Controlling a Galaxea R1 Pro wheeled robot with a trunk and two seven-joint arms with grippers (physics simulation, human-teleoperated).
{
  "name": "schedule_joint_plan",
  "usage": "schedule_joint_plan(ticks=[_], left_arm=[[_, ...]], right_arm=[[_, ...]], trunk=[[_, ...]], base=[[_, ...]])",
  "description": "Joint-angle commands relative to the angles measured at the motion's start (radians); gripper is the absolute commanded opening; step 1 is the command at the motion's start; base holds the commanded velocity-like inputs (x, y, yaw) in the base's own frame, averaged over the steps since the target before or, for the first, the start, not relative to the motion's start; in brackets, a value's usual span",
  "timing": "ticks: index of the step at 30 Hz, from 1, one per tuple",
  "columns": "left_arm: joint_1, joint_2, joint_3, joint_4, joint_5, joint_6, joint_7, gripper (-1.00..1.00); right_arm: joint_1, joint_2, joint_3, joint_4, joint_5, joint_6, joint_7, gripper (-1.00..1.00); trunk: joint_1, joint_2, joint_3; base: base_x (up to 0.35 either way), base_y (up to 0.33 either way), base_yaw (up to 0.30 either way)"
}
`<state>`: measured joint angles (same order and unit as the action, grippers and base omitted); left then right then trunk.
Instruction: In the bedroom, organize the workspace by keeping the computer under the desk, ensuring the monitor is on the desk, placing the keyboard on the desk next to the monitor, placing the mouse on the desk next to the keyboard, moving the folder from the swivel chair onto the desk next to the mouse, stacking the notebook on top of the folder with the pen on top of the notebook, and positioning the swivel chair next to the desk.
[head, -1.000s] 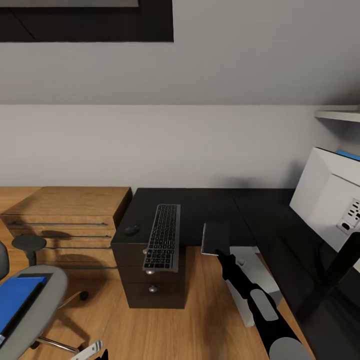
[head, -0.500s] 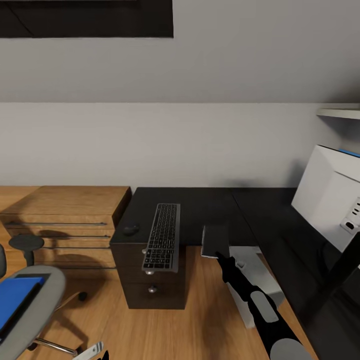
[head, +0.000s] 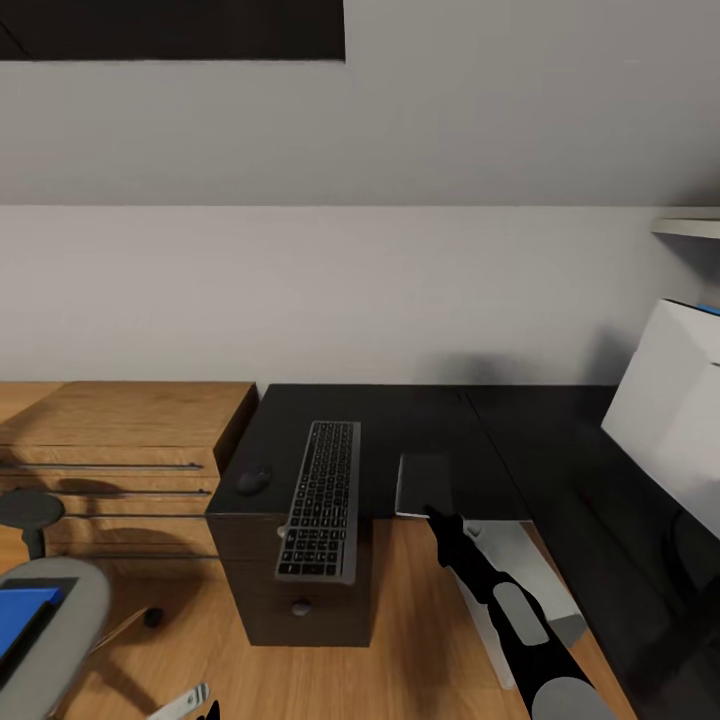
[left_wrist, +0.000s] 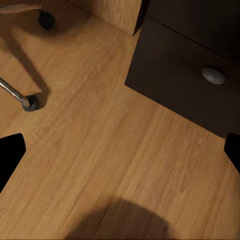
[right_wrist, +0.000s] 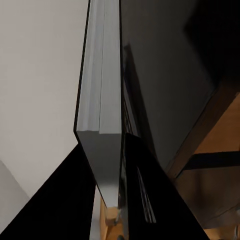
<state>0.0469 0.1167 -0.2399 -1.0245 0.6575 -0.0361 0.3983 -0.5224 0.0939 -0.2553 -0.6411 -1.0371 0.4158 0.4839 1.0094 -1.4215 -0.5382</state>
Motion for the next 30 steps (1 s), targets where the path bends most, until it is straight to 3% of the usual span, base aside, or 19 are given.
schedule_joint_plan(ticks=[1, 22, 23, 30], left_arm=[[0.0, 0.001, -0.005, -0.002, 0.01, -0.004, 0.007, 1.0], [-0.001, 0.003, -0.004, -0.006, 0.011, -0.004, 0.008, 1.0], [0.0, 0.003, -0.004, -0.006, 0.011, -0.004, 0.008, 1.0], [0.0, 0.002, -0.004, -0.005, 0.011, -0.004, 0.008, 1.0]], right_arm=[[-0.001, 0.001, -0.006, 0.0, -0.006, 0.009, 0.001, -1.0], [-0.001, 0.003, -0.006, 0.001, -0.008, 0.009, -0.018, -1.0], [-0.001, 0.003, -0.006, 0.001, -0.008, 0.009, -0.024, 1.0], [-0.001, 0.003, -0.007, 0.001, -0.01, 0.009, -0.058, 1.0]], trunk=[[0.0, 0.0, -0.001], [0.0, 0.0, -0.001], [0.0, 0.0, -0.001], [0.0, 0.0, -0.001]], base=[[0.104, 0.0, 0.0], [0.031, 0.0, 0.0], [0.0, 0.0, 0.0], [0.0, 0.0, 0.0]])
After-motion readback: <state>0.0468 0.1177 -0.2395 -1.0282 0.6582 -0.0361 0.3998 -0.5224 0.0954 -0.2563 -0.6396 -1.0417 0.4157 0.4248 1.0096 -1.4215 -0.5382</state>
